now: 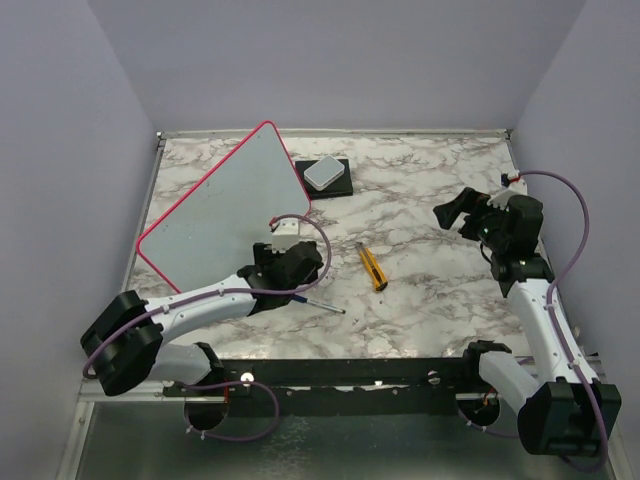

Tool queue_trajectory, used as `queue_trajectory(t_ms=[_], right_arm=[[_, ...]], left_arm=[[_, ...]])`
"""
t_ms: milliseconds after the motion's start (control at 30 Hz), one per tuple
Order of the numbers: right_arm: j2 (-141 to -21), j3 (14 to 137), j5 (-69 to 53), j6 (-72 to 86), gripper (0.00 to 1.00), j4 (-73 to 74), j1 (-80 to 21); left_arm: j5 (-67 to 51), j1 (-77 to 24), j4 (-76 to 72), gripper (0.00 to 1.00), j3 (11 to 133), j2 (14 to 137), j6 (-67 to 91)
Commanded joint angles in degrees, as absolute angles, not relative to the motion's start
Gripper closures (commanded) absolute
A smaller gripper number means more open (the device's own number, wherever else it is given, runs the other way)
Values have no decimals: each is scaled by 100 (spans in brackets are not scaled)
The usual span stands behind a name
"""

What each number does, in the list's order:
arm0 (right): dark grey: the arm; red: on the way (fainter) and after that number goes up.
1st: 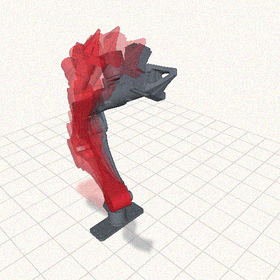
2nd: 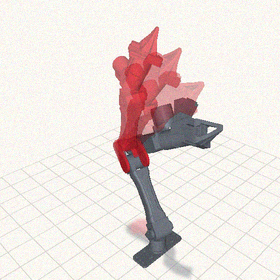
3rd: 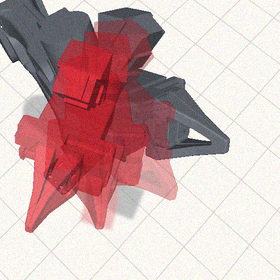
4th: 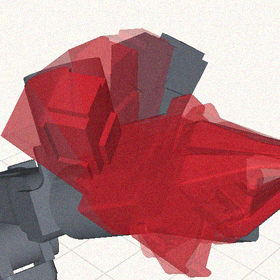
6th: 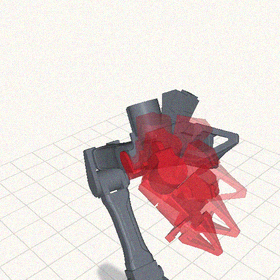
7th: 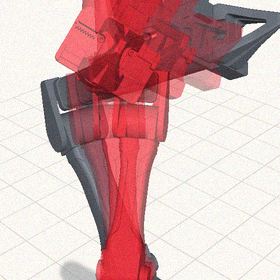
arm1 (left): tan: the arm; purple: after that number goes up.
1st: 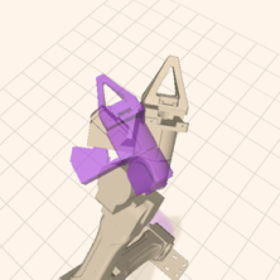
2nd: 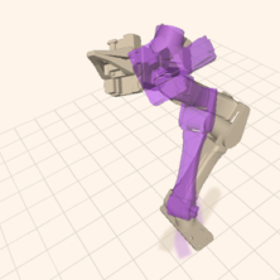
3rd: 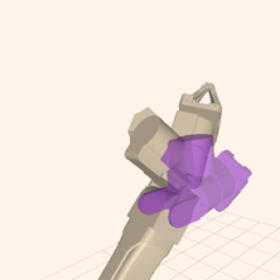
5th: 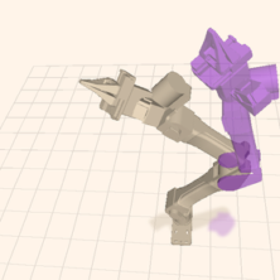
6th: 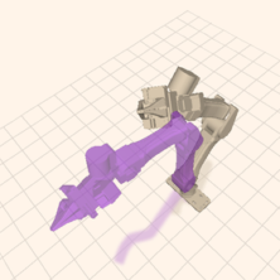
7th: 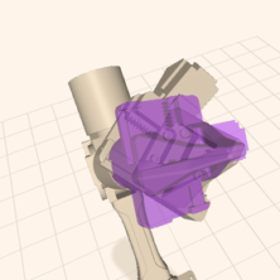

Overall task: Write a sentence on the whiteboard
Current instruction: Move the whiteboard stand to the center of the board.

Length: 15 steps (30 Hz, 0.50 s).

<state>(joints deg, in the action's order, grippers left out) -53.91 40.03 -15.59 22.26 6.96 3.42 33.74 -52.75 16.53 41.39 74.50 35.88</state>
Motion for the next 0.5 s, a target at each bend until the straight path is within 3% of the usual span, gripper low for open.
queue_trajectory(t_ms=[0,300,467], right_arm=[[-5455,4006,-1707,2155,1,633,321],[-5480,3968,-1697,2178,1,602,321],[-5479,3973,-1727,2185,1,598,325]], left_arm=[[4971,-5192,1376,6,3773,7074,5179],[5004,-5193,1734,26,3100,6507,6208],[4972,-5128,1869,32,2844,6473,6560]])
